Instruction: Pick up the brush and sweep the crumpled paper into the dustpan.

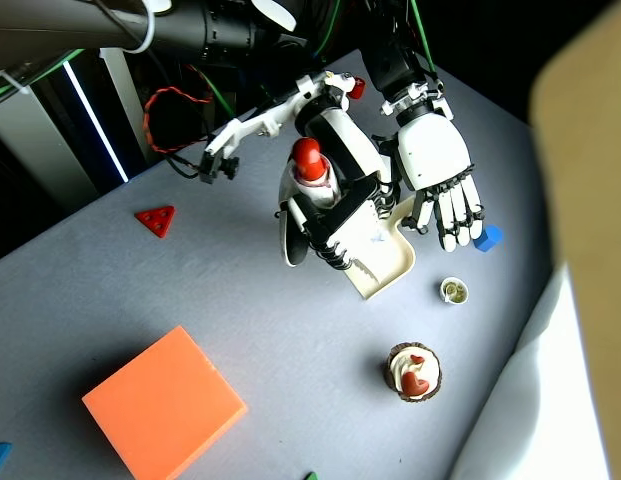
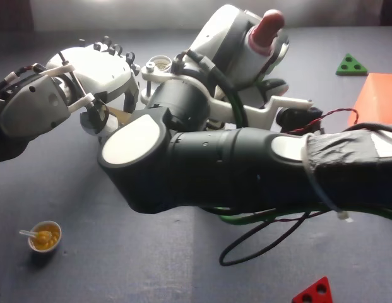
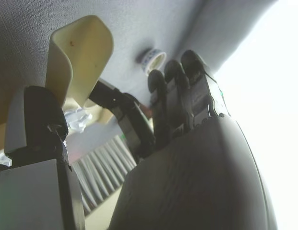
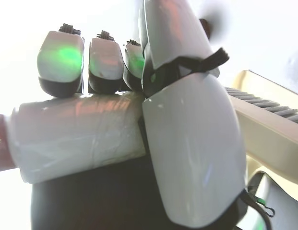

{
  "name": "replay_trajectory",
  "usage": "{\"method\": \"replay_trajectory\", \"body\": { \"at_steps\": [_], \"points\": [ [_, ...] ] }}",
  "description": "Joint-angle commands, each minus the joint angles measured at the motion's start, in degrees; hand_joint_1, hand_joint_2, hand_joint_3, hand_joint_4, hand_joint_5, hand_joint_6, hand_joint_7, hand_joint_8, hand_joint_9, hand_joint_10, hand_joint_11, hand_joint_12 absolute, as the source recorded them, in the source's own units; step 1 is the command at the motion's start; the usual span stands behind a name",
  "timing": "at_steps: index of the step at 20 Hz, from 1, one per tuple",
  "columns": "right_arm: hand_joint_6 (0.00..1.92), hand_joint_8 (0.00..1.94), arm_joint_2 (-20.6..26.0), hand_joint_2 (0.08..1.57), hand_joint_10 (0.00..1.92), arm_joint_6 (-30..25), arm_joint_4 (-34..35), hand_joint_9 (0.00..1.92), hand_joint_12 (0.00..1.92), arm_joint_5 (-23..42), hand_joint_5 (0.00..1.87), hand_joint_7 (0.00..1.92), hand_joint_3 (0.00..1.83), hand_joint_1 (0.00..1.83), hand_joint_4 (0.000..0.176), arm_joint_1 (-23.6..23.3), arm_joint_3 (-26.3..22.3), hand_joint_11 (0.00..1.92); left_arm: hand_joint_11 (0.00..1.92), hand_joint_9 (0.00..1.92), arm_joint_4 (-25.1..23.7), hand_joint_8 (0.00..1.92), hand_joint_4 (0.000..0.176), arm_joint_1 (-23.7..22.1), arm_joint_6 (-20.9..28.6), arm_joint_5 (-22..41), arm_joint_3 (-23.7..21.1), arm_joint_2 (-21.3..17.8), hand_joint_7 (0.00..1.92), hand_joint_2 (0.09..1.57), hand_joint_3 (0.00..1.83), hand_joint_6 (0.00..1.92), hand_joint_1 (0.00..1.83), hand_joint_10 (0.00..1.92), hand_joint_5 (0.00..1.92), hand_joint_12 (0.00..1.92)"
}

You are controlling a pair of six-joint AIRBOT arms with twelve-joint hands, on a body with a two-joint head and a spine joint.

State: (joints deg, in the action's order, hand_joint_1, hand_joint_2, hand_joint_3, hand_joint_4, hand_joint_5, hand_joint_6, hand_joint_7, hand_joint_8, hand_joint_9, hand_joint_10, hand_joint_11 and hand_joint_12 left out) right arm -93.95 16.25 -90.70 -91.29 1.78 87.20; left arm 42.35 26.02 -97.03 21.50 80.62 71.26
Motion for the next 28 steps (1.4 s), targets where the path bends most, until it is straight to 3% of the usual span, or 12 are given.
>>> {"method": "replay_trajectory", "body": {
  "at_steps": [1, 6, 10, 17, 28],
  "points": [
    [1.92, 1.94, 0.28, 1.14, 1.92, 1.57, -6.20, 1.32, 1.92, -3.03, 1.14, 1.25, 0.00, 1.42, 0.000, -0.36, 0.79, 1.37, 0.00, 0.21, -1.07, 0.00, 0.000, -0.09, -0.02, 5.70, 0.03, -0.56, 0.30, 1.09, 0.00, 0.87, 1.13, 0.00, 1.05, 0.43],
    [1.92, 1.94, -0.35, 1.15, 1.92, 2.63, -6.43, 1.33, 1.92, -2.75, 1.12, 1.26, 0.00, 1.43, 0.000, -0.17, 1.65, 1.38, 0.00, 0.21, -1.11, 0.00, 0.000, -0.07, -0.03, 5.87, 0.06, -0.52, 0.30, 1.08, 0.00, 0.84, 1.13, 0.00, 1.06, 0.41],
    [1.92, 1.94, 0.00, 1.15, 1.92, -8.36, -5.91, 1.33, 1.92, -1.65, 1.13, 1.25, 0.00, 1.43, 0.000, -0.22, 0.75, 1.39, 0.00, 0.22, -1.12, 0.00, 0.000, -0.23, -0.03, 6.06, 0.17, -0.51, 0.32, 1.08, 0.00, 0.84, 1.14, 0.00, 1.06, 0.43],
    [1.92, 1.94, -0.57, 1.15, 1.92, -14.98, -5.96, 1.35, 1.92, -0.32, 1.13, 1.26, 0.00, 1.44, 0.000, 0.00, 2.10, 1.43, 0.00, 0.21, -1.32, 0.00, 0.000, -0.60, -0.03, 6.02, 0.45, -0.44, 0.31, 1.08, 0.00, 0.85, 1.11, 0.00, 1.06, 0.45],
    [1.92, 1.94, 5.29, 1.15, 1.92, -11.44, -8.52, 1.34, 1.92, -1.81, 1.14, 1.26, 0.00, 1.43, 0.000, -3.55, -4.11, 1.40, 0.00, 0.21, -1.28, 0.00, 0.000, -0.84, -0.03, 5.76, 0.32, -0.70, 0.32, 1.08, 0.00, 0.84, 1.13, 0.00, 1.07, 0.43]
  ]
}}
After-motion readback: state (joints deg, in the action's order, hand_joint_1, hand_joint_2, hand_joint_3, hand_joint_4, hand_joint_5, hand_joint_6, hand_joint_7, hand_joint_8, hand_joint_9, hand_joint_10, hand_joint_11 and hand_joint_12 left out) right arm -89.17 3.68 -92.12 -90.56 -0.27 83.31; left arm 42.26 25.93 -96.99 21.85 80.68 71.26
